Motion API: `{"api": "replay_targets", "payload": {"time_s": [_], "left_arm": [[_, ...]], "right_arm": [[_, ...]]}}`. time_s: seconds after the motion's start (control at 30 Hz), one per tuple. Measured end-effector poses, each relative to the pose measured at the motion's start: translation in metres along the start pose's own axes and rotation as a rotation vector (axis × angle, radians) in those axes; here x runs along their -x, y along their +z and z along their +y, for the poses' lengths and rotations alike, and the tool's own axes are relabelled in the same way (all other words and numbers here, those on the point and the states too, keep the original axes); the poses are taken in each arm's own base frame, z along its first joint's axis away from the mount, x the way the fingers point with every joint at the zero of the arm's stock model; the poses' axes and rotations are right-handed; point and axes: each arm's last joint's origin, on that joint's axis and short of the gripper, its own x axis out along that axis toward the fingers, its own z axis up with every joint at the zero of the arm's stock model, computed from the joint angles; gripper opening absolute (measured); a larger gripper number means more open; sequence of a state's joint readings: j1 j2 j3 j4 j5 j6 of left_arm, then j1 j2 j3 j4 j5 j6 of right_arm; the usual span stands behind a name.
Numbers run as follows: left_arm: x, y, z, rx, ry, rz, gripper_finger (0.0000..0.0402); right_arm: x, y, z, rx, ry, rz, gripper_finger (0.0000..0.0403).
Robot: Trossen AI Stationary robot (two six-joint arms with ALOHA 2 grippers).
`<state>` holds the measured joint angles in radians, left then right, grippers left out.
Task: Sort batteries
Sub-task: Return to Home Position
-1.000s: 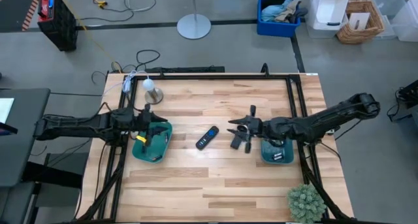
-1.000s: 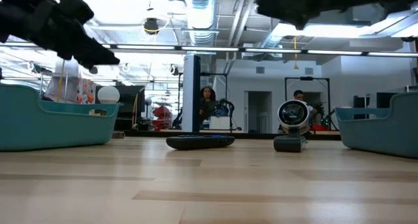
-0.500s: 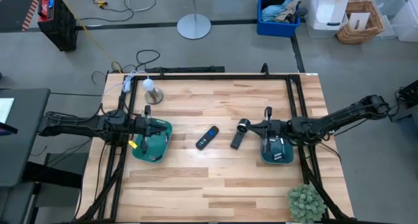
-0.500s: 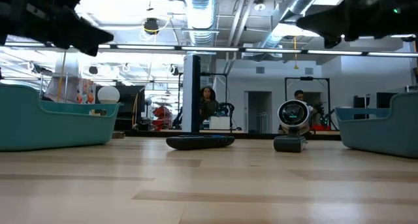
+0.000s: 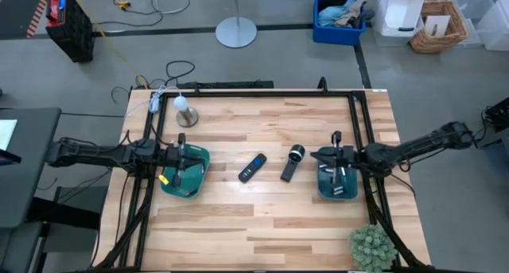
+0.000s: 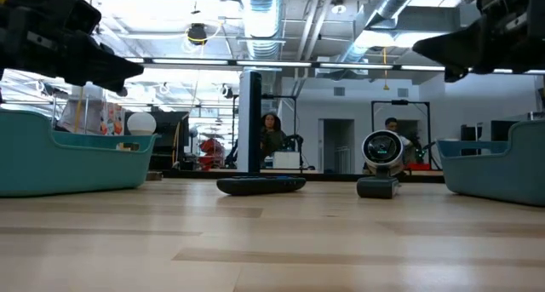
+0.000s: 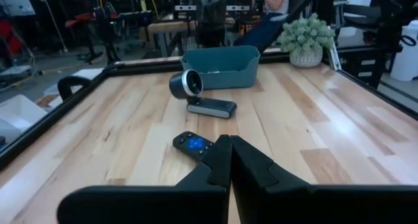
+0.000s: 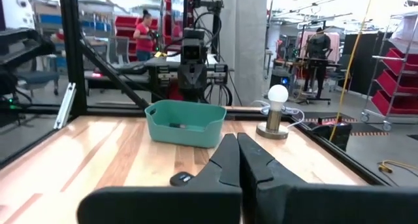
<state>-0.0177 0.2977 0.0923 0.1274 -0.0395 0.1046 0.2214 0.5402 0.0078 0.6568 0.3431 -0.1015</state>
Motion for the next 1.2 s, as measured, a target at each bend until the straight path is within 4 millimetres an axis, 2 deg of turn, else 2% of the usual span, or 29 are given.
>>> {"api": "replay_targets", "payload": {"time_s": [0.3, 0.5, 0.73, 0.9, 1.2], "left_arm": [[0.012, -0.012, -0.001, 0.023, 0.003, -0.027, 0.0], [0.021, -0.009, -0.001, 0.026, -0.005, -0.078, 0.0], [0.02, -0.011, -0.001, 0.016, -0.018, -0.054, 0.0], [0.02, -0.011, -0.001, 0.013, -0.029, -0.054, 0.0], [0.02, -0.011, -0.001, 0.074, -0.03, -0.057, 0.0]], "right_arm": [[0.011, -0.003, -0.003, 0.002, 0.006, 0.054, 0.0004], [0.02, -0.002, -0.007, 0.0, 0.005, 0.05, 0.0004], [0.032, -0.003, -0.011, -0.004, 0.004, 0.05, 0.0003], [0.032, -0.002, -0.011, 0.005, 0.002, 0.042, 0.0003], [0.032, -0.003, -0.012, -0.139, -0.009, 0.044, 0.0018]]}}
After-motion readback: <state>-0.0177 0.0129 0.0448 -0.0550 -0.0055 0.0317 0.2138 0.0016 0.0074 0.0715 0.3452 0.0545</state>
